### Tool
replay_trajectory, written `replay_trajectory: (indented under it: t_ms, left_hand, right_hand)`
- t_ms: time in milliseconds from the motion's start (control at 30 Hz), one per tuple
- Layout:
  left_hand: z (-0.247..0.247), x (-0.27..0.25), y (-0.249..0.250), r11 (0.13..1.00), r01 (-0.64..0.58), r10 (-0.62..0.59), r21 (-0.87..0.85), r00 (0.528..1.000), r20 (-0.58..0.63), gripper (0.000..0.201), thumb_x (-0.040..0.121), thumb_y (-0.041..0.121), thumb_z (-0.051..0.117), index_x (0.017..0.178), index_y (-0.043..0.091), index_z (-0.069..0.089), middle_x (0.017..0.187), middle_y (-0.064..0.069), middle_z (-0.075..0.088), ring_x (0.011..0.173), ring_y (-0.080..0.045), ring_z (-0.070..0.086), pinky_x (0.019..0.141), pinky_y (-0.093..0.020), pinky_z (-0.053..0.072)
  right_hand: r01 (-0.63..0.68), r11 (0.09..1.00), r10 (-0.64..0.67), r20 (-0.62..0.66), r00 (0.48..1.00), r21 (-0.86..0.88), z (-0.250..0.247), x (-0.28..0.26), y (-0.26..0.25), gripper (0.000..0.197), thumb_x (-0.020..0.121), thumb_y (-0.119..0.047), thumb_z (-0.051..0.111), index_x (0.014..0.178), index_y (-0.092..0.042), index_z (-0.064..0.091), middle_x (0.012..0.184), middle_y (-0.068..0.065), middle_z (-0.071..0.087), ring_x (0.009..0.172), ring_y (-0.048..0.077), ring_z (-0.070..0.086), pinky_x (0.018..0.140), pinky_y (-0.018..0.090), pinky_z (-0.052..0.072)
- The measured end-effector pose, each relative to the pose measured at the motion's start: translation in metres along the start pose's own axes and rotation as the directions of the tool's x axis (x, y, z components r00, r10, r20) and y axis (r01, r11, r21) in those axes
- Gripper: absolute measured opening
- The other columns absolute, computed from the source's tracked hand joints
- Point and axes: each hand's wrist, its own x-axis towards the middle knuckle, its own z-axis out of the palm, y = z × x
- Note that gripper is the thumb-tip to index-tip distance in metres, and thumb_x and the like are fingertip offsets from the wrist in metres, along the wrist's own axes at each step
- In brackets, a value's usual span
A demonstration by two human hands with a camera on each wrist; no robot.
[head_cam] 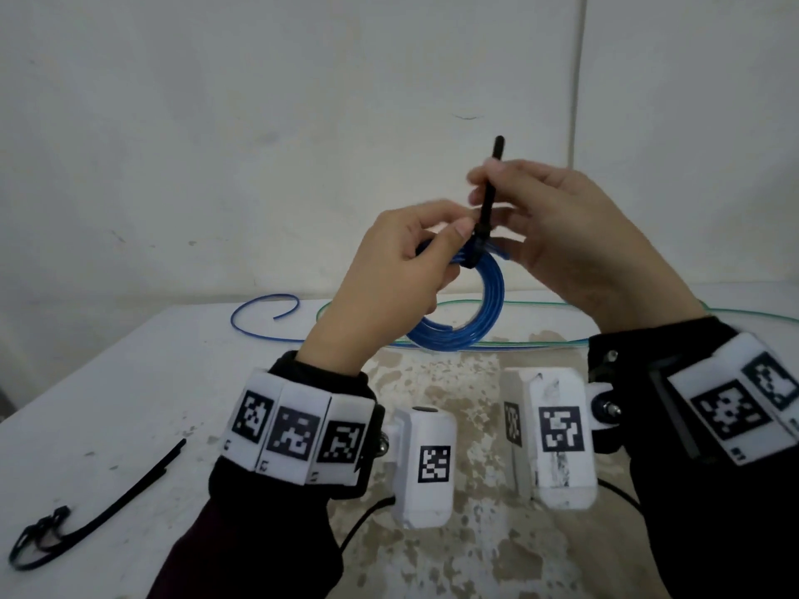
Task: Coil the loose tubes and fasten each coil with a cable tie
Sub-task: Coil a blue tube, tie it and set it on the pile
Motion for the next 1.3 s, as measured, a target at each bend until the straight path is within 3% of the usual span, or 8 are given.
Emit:
replay_trajectory:
  t_ms: [100,200,333,767,933,1000,1133,1300]
  left_hand:
    - [-0.001,0.003,-0.002,0.998,0.001,-0.004,-0.057,0.998,-0.064,0.018,0.099,0.013,0.049,0.103,0.006,0.064,0.049,0.004,0.039,0.042,-0.011,0.029,0.039,-0.017,0.027]
    - [0.001,0.004,-0.003,0.998,-0.041,0.037,-0.046,0.996,-0.085,0.018,0.099,0.012,0.048,0.099,0.006,0.065,0.048,0.007,0.036,0.045,-0.012,0.027,0.041,-0.017,0.025]
    - [0.013,0.003,-0.004,0.988,-0.117,0.127,0.103,0.987,-0.097,0.021,0.098,0.015,0.047,0.093,0.008,0.066,0.046,0.01,0.041,0.044,-0.009,0.03,0.045,-0.022,0.026]
    - [0.023,-0.006,0.01,0.887,-0.142,0.188,0.44,0.98,-0.063,0.02,0.094,0.026,0.054,0.084,0.013,0.065,0.054,0.011,0.051,0.047,-0.007,0.042,0.054,-0.025,0.03]
    - [0.014,-0.004,0.01,0.958,-0.042,0.089,0.282,0.984,-0.155,0.014,0.088,0.025,0.064,0.077,0.016,0.064,0.058,-0.002,0.062,0.046,-0.009,0.037,0.052,-0.026,0.034]
    - [0.011,-0.003,0.013,0.984,0.016,0.01,0.177,0.99,-0.144,0.014,0.088,0.02,0.064,0.077,0.012,0.066,0.047,0.006,0.055,0.044,-0.008,0.036,0.046,-0.02,0.033]
    - [-0.003,-0.005,0.02,0.985,0.134,-0.131,-0.104,0.991,0.038,0.019,0.09,0.013,0.056,0.074,0.008,0.066,0.043,0.006,0.031,0.038,-0.009,0.021,0.043,-0.022,0.014]
    - [-0.019,-0.011,0.023,0.983,0.126,-0.099,-0.135,0.976,0.192,0.019,0.087,0.019,0.061,0.07,0.013,0.067,0.057,-0.015,0.037,0.041,-0.009,0.018,0.042,-0.025,0.014]
  right_hand:
    - [0.016,0.997,-0.009,0.103,0.995,-0.072,-0.003,-0.003,0.001,0.021,0.097,-0.017,0.051,0.084,-0.012,0.067,0.077,-0.003,0.068,0.074,0.008,0.065,0.071,0.021,0.054]
    - [0.113,0.983,-0.116,-0.013,0.993,-0.142,-0.001,-0.002,0.003,0.018,0.095,-0.016,0.055,0.084,-0.011,0.068,0.076,-0.001,0.067,0.072,0.006,0.064,0.064,0.02,0.053]
    - [0.141,0.955,-0.18,-0.132,0.975,-0.259,-0.005,0.001,0.009,0.017,0.093,-0.018,0.058,0.081,-0.015,0.07,0.073,-0.003,0.064,0.072,0.008,0.061,0.058,0.021,0.051]
    - [0.152,0.925,-0.185,-0.063,0.981,-0.349,-0.013,0.002,0.01,0.017,0.094,-0.016,0.058,0.083,-0.013,0.07,0.076,0.002,0.064,0.074,0.013,0.058,0.062,0.021,0.05]
    - [0.064,0.997,-0.061,0.08,0.995,-0.035,-0.009,-0.001,-0.001,0.029,0.101,-0.016,0.04,0.082,-0.01,0.06,0.073,0.002,0.066,0.074,0.013,0.064,0.067,0.021,0.051]
    - [0.031,0.993,-0.044,0.109,0.993,0.115,-0.006,-0.001,-0.003,0.033,0.103,-0.016,0.033,0.079,-0.01,0.056,0.067,0.0,0.064,0.073,0.016,0.062,0.068,0.024,0.049]
    - [-0.067,0.923,-0.018,0.216,0.976,0.379,0.0,-0.003,-0.005,0.029,0.099,-0.017,0.033,0.077,-0.011,0.05,0.057,-0.003,0.045,0.066,0.015,0.056,0.061,0.026,0.038]
    - [-0.098,0.828,-0.133,0.363,0.922,0.552,0.012,-0.005,-0.005,0.037,0.097,-0.024,0.033,0.061,-0.017,0.037,0.052,-0.005,0.031,0.051,0.012,0.038,0.052,0.022,0.035]
